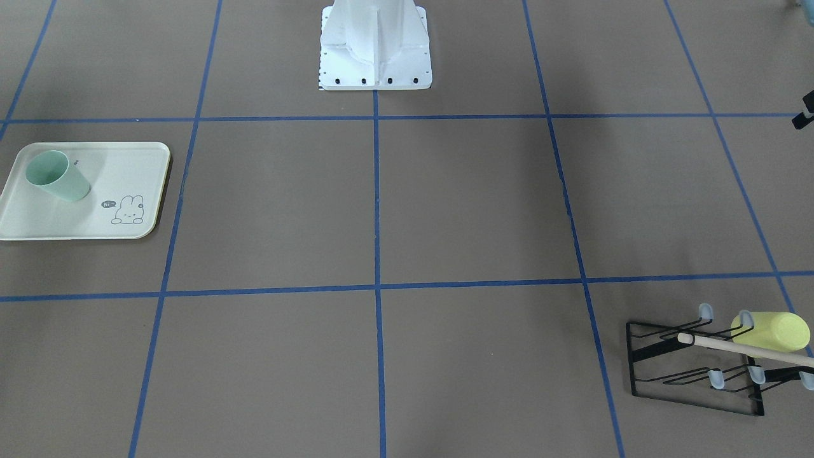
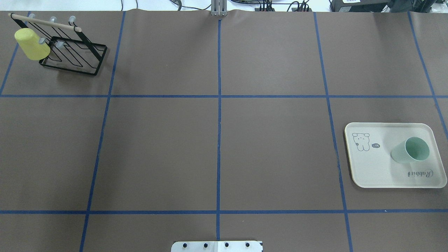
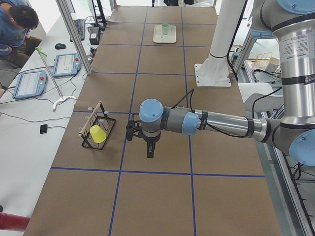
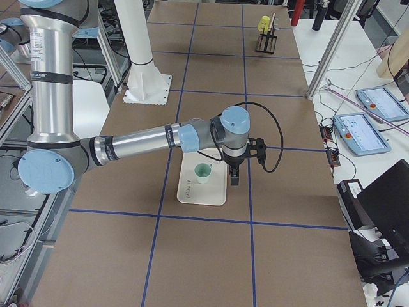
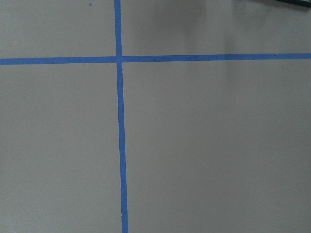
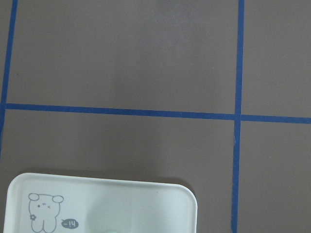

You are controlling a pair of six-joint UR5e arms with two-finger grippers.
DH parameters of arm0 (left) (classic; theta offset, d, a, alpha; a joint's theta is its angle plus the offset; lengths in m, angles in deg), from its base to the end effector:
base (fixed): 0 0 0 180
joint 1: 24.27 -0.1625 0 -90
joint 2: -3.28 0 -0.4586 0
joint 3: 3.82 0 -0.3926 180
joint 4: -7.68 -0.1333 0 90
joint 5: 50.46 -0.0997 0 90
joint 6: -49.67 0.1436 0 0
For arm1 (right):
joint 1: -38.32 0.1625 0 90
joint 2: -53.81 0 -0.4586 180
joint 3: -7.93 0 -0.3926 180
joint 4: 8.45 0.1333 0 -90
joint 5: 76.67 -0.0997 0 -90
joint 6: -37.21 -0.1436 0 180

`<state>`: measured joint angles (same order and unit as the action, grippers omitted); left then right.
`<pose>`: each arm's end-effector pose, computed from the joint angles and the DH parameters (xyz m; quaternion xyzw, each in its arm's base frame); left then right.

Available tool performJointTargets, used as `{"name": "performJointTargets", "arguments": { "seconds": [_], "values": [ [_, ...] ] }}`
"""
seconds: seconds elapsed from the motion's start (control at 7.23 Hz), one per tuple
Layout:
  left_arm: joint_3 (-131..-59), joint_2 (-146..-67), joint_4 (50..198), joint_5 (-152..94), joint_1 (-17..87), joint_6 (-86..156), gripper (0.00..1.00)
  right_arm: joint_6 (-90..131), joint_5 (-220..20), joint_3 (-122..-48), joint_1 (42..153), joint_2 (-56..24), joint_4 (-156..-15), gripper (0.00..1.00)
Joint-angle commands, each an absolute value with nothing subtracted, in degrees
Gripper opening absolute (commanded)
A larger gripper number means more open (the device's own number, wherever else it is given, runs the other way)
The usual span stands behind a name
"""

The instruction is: Left arm grabs green cup and hands to right arm on tray

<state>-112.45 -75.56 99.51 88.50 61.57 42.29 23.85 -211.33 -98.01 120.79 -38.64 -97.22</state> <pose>0.0051 -0.4149 0.6383 0.0319 0.4183 0.0081 0.9077 -0.0314 -0.4846 0.6026 0.0482 -0.3920 -0.0020 0.9187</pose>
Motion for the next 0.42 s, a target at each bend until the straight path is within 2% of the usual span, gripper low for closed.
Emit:
{"name": "performJointTargets", "arguments": {
  "seconds": [0.0,0.28],
  "values": [
    [-114.02,-75.56,99.61,88.49,61.77,42.29,1.0,23.85,-211.31,-98.07,120.85,-38.56,-98.27,1.0],
    [-114.12,-75.56,99.61,88.4,62.03,42.29,1.0,23.85,-211.4,-97.46,120.85,-38.56,-98.63,1.0]
  ]
}}
